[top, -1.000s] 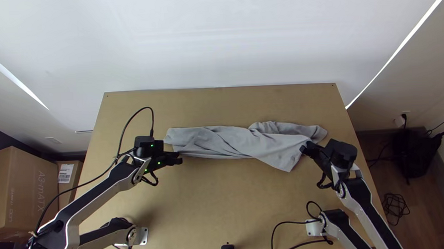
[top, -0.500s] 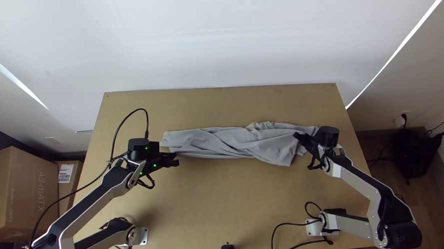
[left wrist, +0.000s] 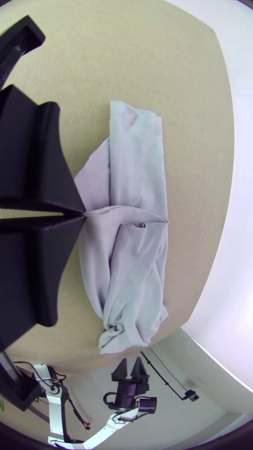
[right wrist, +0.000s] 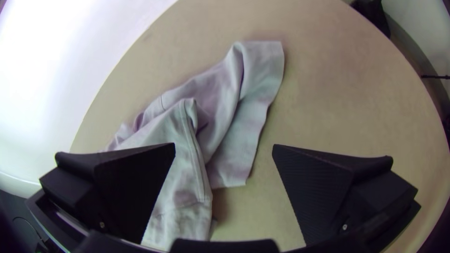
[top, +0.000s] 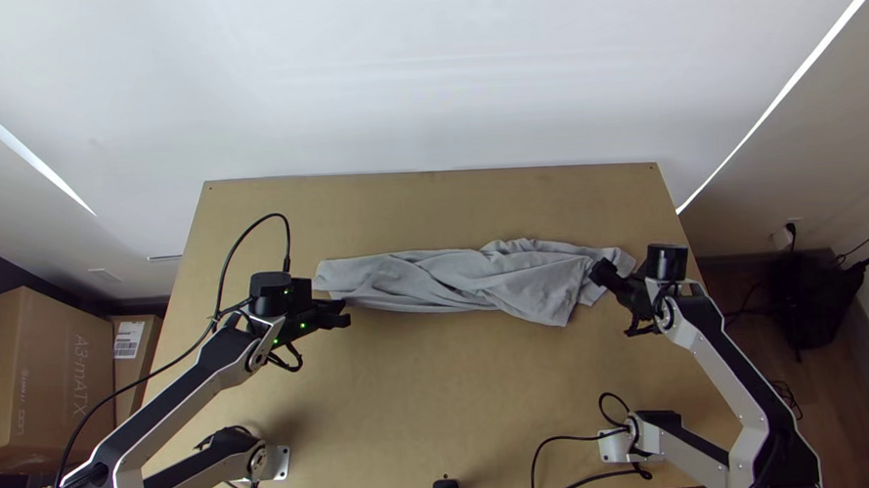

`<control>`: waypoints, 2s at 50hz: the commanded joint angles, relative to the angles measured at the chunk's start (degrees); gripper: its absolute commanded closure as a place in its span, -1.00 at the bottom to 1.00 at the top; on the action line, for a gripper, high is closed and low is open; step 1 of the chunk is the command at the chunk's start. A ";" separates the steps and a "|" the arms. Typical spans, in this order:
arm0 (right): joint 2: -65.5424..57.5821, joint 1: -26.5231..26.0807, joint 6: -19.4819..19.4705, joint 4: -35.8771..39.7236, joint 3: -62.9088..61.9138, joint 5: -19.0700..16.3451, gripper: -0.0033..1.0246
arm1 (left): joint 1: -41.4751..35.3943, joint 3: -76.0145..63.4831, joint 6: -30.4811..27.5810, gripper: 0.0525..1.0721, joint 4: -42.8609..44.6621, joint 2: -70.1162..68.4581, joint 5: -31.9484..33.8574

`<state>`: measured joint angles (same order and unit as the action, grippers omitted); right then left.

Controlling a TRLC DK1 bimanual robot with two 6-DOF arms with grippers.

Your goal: Fold the t-shirt

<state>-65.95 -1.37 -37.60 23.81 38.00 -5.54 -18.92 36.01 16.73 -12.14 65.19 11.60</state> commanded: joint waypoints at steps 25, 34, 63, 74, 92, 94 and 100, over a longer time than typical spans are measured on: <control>-6.38 0.66 -9.15 5.10 3.49 -12.21 0.17 | -1.39 -0.85 1.64 0.95 0.10 -0.76 -0.08; -8.49 0.93 -8.63 5.01 3.49 -13.27 0.16 | -1.39 -0.77 1.64 0.95 0.01 -0.76 -0.08; -16.14 5.94 -7.22 3.52 4.72 -14.32 0.43 | -1.39 -0.59 1.64 0.95 -0.25 -0.59 -0.17; -13.24 6.46 -7.40 0.36 3.57 -13.71 0.95 | -0.86 0.38 1.46 0.28 -1.39 -0.59 -0.43; -9.98 6.20 -7.22 0.53 2.61 -13.00 0.95 | 1.43 12.15 -1.44 -0.61 -7.02 5.39 0.18; -9.81 6.11 -7.22 0.53 2.61 -12.65 0.95 | 1.43 14.26 -1.09 -0.61 -7.02 6.62 0.45; -9.28 5.94 -7.13 0.44 2.52 -12.48 0.95 | 0.99 20.59 1.20 -0.61 -7.19 12.51 2.29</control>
<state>-76.58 4.49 -44.75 24.49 41.41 -18.52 -17.87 51.44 16.10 -18.92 73.17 12.47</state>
